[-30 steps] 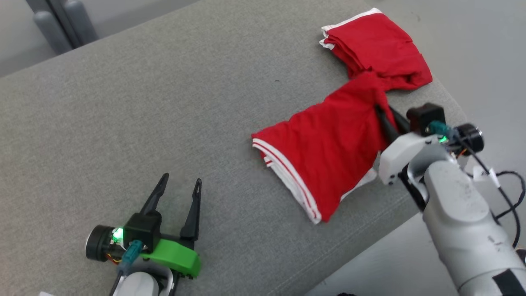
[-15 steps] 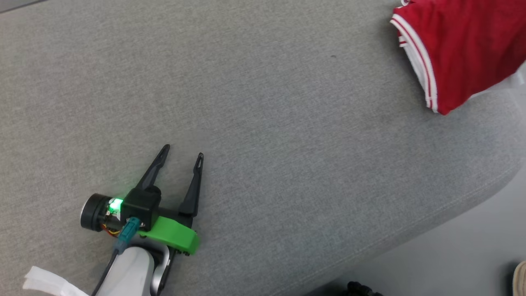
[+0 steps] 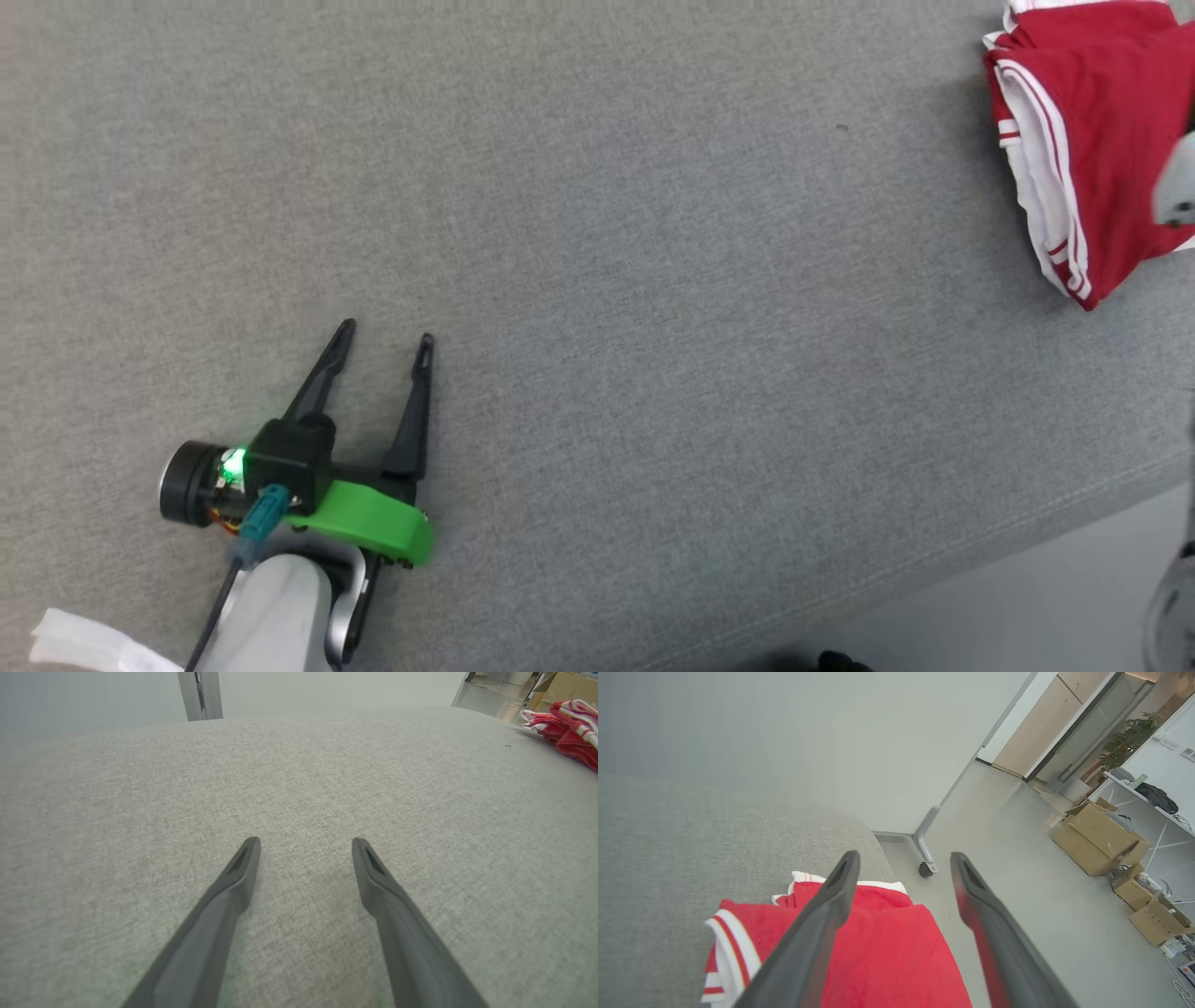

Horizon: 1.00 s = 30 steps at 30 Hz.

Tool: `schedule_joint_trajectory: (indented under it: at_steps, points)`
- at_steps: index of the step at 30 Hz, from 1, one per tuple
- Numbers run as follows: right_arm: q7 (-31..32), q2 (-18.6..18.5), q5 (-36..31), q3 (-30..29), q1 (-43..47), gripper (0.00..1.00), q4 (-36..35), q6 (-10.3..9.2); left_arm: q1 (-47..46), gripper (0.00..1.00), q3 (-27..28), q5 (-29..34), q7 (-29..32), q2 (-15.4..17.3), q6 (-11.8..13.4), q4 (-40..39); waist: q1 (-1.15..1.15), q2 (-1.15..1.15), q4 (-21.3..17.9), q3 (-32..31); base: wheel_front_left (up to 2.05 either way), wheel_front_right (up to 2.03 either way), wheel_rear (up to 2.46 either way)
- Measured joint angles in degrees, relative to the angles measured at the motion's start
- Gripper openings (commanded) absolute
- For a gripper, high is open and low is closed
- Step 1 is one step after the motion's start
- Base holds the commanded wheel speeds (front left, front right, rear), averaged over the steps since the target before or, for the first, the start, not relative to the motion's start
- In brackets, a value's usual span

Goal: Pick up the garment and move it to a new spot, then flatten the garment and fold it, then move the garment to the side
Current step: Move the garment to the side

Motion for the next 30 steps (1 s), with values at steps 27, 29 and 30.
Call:
schedule_joint_trajectory:
  at_steps: [27, 29, 30]
  points:
    - [-4.9, 9.8, 24.6, 22.3, 28.8, 1.0, -11.6, 0.0, 10.3, 1.0, 14.5, 0.7, 0.0, -3.9, 0.9, 2.9, 0.0, 0.0, 7.5, -18.3, 0.0, 0.0, 0.0]
    - [-4.9, 9.8, 25.8, 23.4, 30.9, 1.0, -12.1, 0.0, 11.3, 1.0, 14.8, 0.4, 0.0, -4.0, 1.0, 3.2, 0.0, 0.0, 8.3, -19.4, 0.0, 0.0, 0.0]
    - [-4.9, 9.8, 26.3, 23.8, 32.0, 1.0, -12.4, 0.0, 11.8, 1.0, 14.9, 0.4, 0.0, -4.0, 1.1, 3.3, 0.0, 0.0, 8.8, -20.0, 0.0, 0.0, 0.0]
